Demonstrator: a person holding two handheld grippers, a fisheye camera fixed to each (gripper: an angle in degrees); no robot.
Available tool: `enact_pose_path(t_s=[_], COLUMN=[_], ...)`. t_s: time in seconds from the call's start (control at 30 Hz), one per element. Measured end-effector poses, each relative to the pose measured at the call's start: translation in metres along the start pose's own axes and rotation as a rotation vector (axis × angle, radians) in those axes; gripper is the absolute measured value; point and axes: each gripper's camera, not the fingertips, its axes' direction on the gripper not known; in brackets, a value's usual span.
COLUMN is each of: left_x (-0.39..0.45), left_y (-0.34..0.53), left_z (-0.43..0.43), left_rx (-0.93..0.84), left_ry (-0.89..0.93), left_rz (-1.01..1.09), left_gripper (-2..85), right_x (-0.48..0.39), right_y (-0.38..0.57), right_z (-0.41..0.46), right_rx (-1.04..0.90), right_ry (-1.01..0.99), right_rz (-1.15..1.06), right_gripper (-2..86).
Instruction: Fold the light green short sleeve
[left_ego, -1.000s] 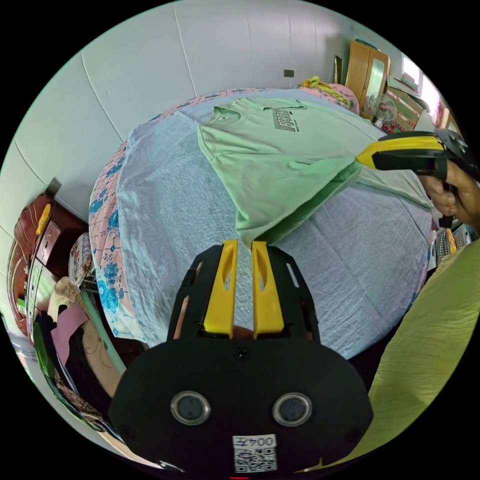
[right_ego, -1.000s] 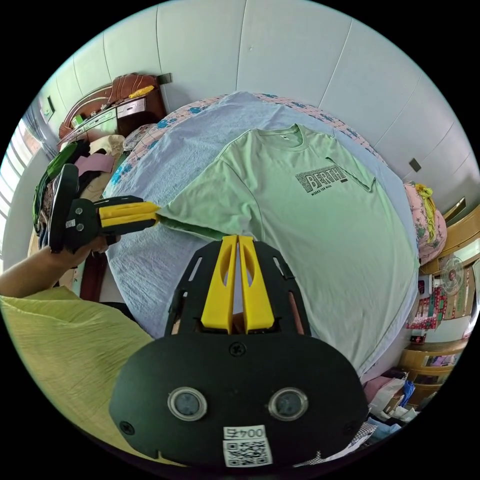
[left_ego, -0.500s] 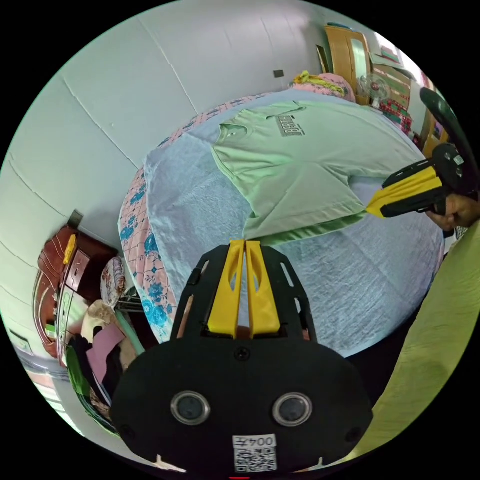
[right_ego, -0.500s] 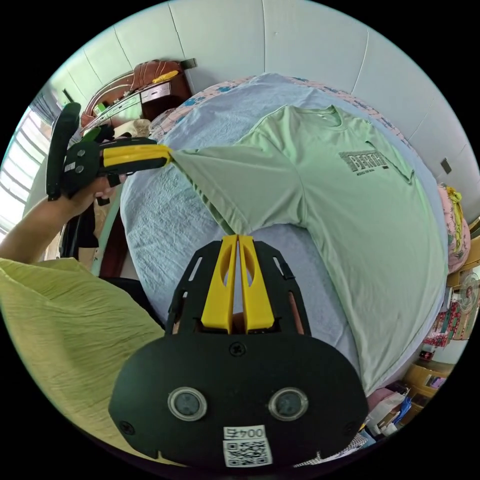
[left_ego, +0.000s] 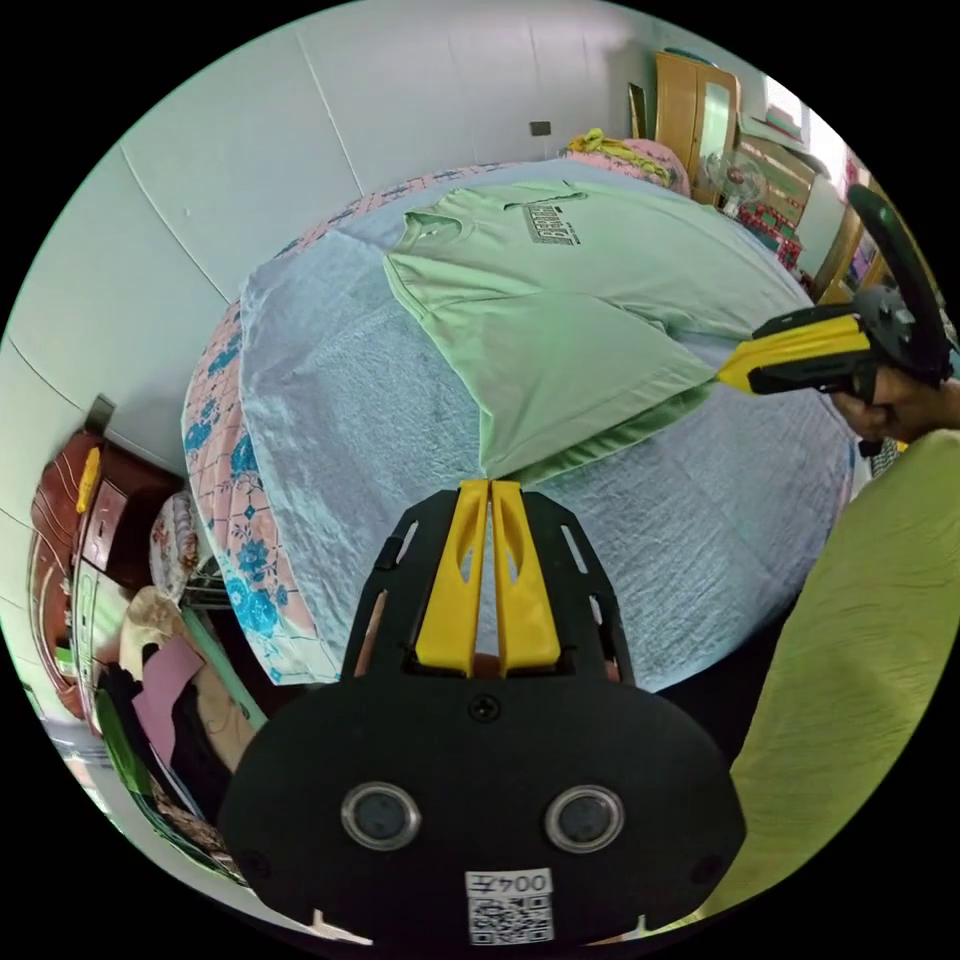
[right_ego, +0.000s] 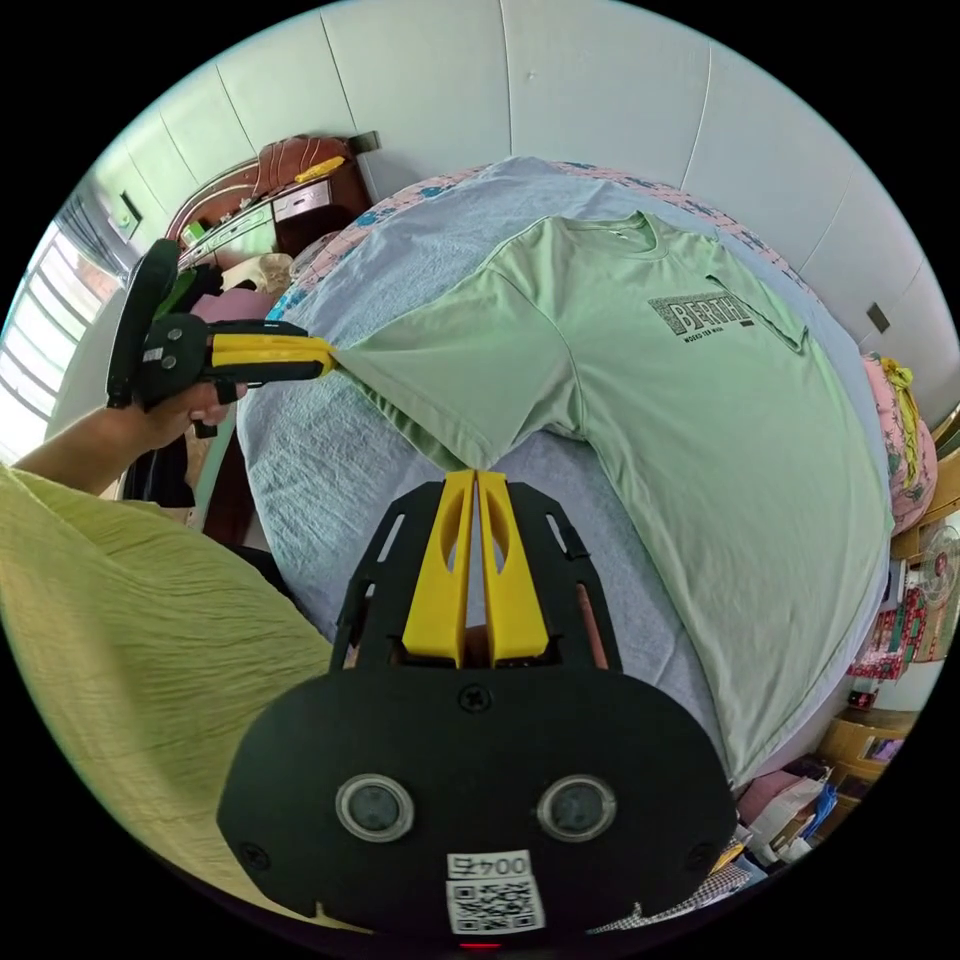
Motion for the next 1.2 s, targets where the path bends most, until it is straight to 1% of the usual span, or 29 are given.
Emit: enact_pose_path(t_s=[0.13, 0.3, 0.5, 0.57, 0.67, 0.77, 0.9, 0.97, 1.07, 1.2], left_x=[-0.026, -0.063, -0.104, -0.113, -0.116, -0.114, -0.097, -0.077, -0.05, -0.031], left_y=[-0.014, -0.056, -0.158, -0.208, -0.27, -0.328, -0.387, -0.415, -0.436, -0.439], left_z=[0.002, 0.002, 0.035, 0.056, 0.087, 0.126, 0.184, 0.225, 0.272, 0.313], left_rx=[0.024, -0.026, -0.209, -0.29, -0.383, -0.452, -0.546, -0.609, -0.658, -0.67], left_ry=[0.085, 0.217, 0.389, 0.453, 0.461, 0.447, 0.418, 0.365, 0.286, 0.211], left_rz=[-0.066, -0.081, 0.022, 0.096, 0.192, 0.24, 0.297, 0.354, 0.427, 0.436], left_gripper=[0.8, 0.9, 1.0, 1.0, 0.9, 0.9, 0.8, 0.9, 1.1, 1.7], right_x=[0.008, 0.032, 0.088, 0.117, 0.156, 0.192, 0.228, 0.246, 0.265, 0.29], right_y=[-0.008, -0.026, -0.061, -0.077, -0.098, -0.118, -0.138, -0.148, -0.154, -0.15], right_z=[-0.025, -0.068, -0.118, -0.131, -0.141, -0.145, -0.14, -0.135, -0.124, -0.112], right_rx=[0.015, 0.032, 0.019, -0.003, -0.027, -0.06, -0.101, -0.133, -0.163, -0.166], right_ry=[-0.011, -0.054, -0.165, -0.237, -0.316, -0.372, -0.396, -0.396, -0.401, -0.411], right_rz=[0.008, 0.057, 0.167, 0.22, 0.283, 0.326, 0.381, 0.401, 0.449, 0.573], right_gripper=[-0.8, -0.8, -0.8, -0.8, -0.8, -0.8, -0.6, -0.5, -0.2, 1.3])
